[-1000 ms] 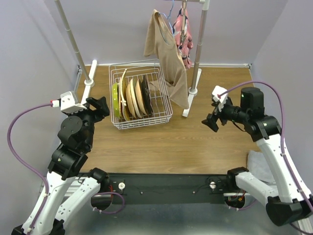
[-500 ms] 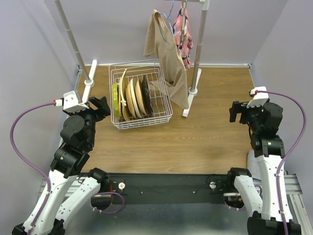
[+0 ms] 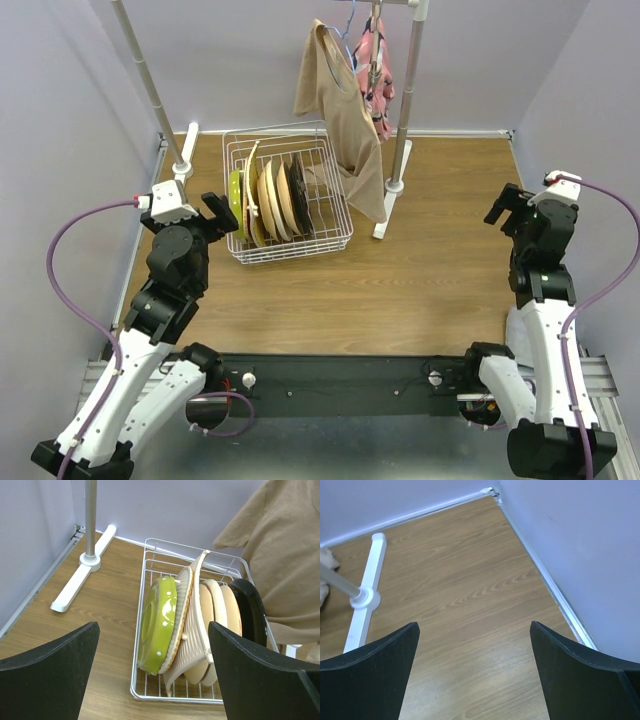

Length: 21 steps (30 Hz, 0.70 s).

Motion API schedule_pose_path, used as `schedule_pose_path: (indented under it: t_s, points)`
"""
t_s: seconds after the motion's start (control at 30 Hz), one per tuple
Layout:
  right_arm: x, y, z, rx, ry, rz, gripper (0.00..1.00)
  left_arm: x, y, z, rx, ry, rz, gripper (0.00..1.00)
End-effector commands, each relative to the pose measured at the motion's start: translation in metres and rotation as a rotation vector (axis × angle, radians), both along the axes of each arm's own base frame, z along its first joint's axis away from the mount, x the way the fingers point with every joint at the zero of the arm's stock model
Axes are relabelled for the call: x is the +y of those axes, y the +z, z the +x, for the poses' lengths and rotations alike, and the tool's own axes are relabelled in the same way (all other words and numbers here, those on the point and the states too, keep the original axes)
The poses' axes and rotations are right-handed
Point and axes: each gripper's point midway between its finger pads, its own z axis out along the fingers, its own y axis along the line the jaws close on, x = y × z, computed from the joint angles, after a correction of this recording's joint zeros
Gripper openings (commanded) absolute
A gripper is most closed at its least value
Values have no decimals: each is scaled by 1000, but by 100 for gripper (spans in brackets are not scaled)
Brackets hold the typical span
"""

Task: Load the plates into the dish rack
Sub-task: Insert the plate into the dish rack

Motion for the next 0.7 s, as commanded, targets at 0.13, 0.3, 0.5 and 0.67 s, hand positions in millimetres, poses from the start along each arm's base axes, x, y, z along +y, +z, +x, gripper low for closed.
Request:
schedule_pose_path:
  t_s: [0.13,0.3,0.5,0.67]
  points:
    - [-46,33,5,-122,-306,42,100,16,24,7,-63,88,28,98]
    - [-55,39,10,-121,-366,42,100,17,26,6,-64,91,34,98]
    - [-55,32,18,-106,-356,45,100,19,25,4,-63,96,33,98]
    - [-50,30,24,-74,-285,-12,100,16,26,6,-67,87,31,98]
